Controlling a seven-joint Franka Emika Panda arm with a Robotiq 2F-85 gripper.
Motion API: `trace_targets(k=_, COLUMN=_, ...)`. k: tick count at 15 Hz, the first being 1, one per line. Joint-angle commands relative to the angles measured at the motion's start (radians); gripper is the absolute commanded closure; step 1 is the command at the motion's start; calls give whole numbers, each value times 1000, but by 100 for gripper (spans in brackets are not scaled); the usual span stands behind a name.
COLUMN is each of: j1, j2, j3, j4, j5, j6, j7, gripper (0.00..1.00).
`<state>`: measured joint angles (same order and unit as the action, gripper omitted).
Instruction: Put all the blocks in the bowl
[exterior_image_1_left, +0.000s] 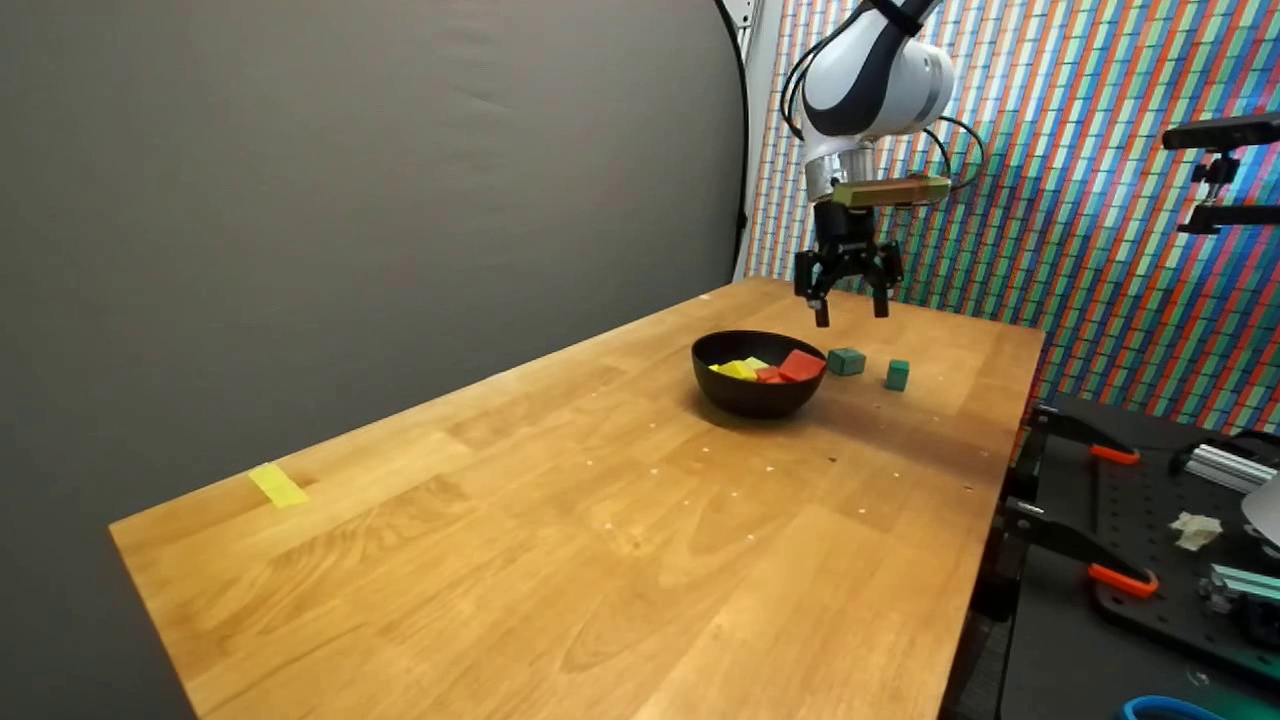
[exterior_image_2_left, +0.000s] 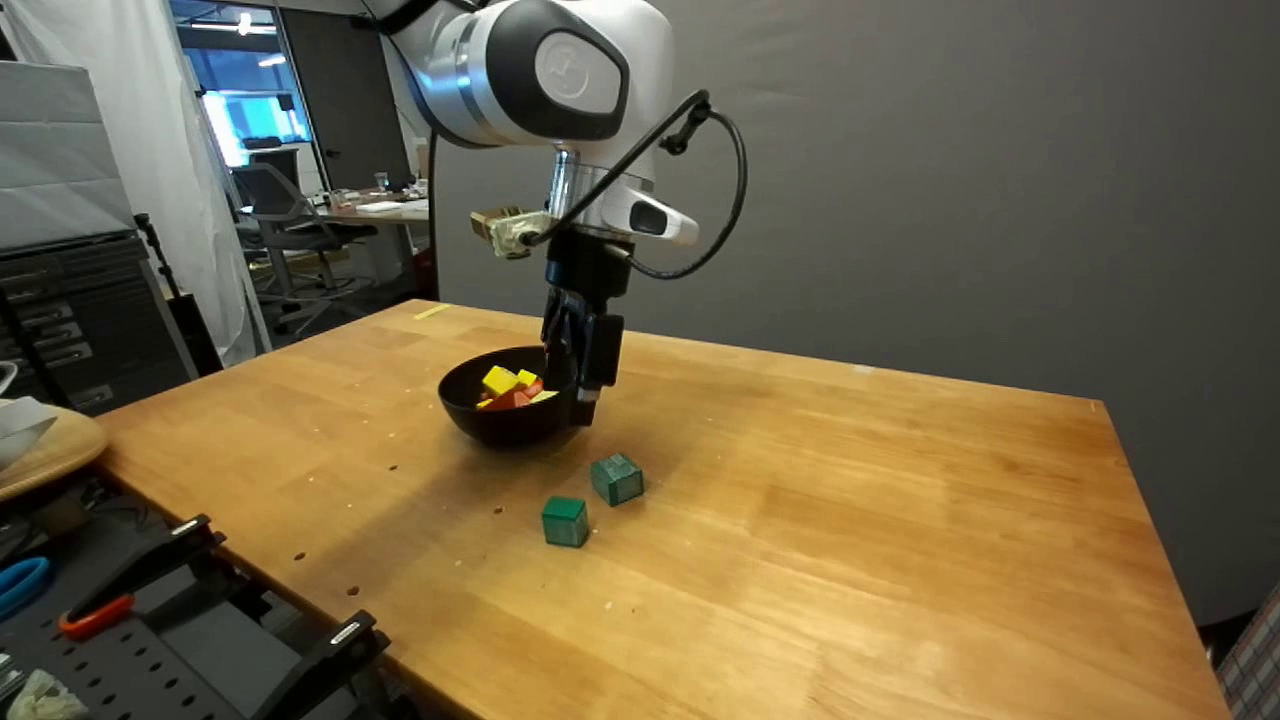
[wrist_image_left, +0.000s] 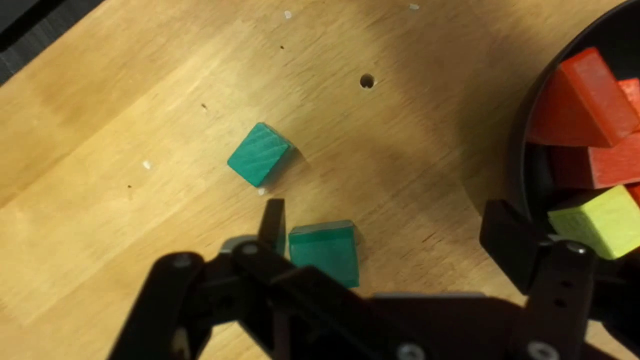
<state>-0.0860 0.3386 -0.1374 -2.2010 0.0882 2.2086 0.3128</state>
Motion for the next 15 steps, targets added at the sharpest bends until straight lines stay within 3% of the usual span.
trace_targets(k=1, j1=55, j2=11, j3=-49, j4=14, j5=-121, j6=24, j7=175, gripper=0)
trace_targets(k=2, j1=18, j2=23, j3=-14, j4=9, j5=-49, j6=10, j7=83, gripper=0)
trace_targets(k=4, j1=36, j2=25, j3=-31, j4=10, j5=-93, j6=16, j7=139, gripper=0)
trace_targets(k=5, j1=47, j2=-18, j3=-38, j4=-35, j5=-156, j6=54, j7=101, gripper=0)
trace_targets(k=7, j1=57, j2=-96, j3=-40, j4=-127, j5=-195, j6=194, j7=110, gripper=0)
trace_targets(k=12, j1=39, j2=-170, j3=-14, j4=-260, j5=-50, j6=472, j7=154, gripper=0)
trace_targets(k=13, j1=51, j2=-111, j3=-25, j4=-188, j5=-93, j6=382, j7=145, gripper=0)
trace_targets(k=15, j1=49, j2=-133, j3=-24, j4=-224, j5=-69, j6=432, j7=146, gripper=0)
